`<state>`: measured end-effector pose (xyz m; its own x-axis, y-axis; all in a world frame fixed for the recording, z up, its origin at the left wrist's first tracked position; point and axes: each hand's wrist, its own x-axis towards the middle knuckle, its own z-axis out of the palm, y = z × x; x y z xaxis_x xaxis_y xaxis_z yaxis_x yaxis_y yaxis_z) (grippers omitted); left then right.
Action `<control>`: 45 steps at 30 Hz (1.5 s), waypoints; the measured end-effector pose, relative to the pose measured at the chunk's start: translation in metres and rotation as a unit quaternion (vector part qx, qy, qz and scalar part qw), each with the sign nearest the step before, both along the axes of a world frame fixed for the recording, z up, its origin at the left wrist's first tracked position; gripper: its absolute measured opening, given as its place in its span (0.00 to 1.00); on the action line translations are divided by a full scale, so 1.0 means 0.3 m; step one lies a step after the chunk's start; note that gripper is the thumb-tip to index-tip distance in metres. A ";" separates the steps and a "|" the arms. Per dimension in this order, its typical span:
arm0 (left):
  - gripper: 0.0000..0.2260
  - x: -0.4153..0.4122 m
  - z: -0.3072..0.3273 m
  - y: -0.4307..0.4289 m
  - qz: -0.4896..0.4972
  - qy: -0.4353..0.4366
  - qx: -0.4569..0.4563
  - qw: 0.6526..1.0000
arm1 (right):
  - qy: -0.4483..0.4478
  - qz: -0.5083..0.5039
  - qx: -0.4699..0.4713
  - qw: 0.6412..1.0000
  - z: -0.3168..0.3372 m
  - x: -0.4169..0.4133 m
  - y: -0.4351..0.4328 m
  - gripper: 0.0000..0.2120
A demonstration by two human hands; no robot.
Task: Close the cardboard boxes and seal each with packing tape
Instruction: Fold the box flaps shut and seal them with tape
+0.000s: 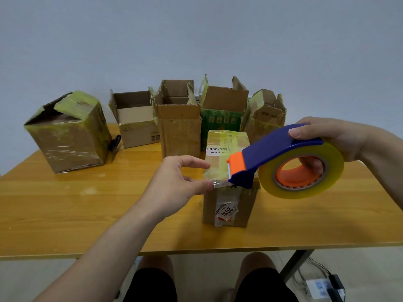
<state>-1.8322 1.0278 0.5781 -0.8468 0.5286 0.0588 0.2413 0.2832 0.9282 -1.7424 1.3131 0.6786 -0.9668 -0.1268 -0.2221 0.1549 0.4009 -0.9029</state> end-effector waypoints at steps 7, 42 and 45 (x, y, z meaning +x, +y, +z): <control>0.18 0.000 0.003 -0.001 -0.007 0.004 0.001 1.000 | -0.012 0.014 -0.005 1.000 -0.004 0.004 0.009 0.23; 0.20 -0.067 0.022 0.046 -0.004 -0.191 0.045 0.981 | -0.058 0.019 -0.005 0.998 0.014 -0.012 0.022 0.32; 0.21 -0.087 0.046 0.057 -0.028 -0.180 -0.043 0.982 | -0.058 0.022 0.002 0.998 0.011 -0.022 0.024 0.33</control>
<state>-1.8582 1.0448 0.5918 -0.7732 0.5655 -0.2870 -0.0812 0.3606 0.9292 -1.7490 1.3202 0.6819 -0.9283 -0.1676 -0.3319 0.2394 0.4137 -0.8784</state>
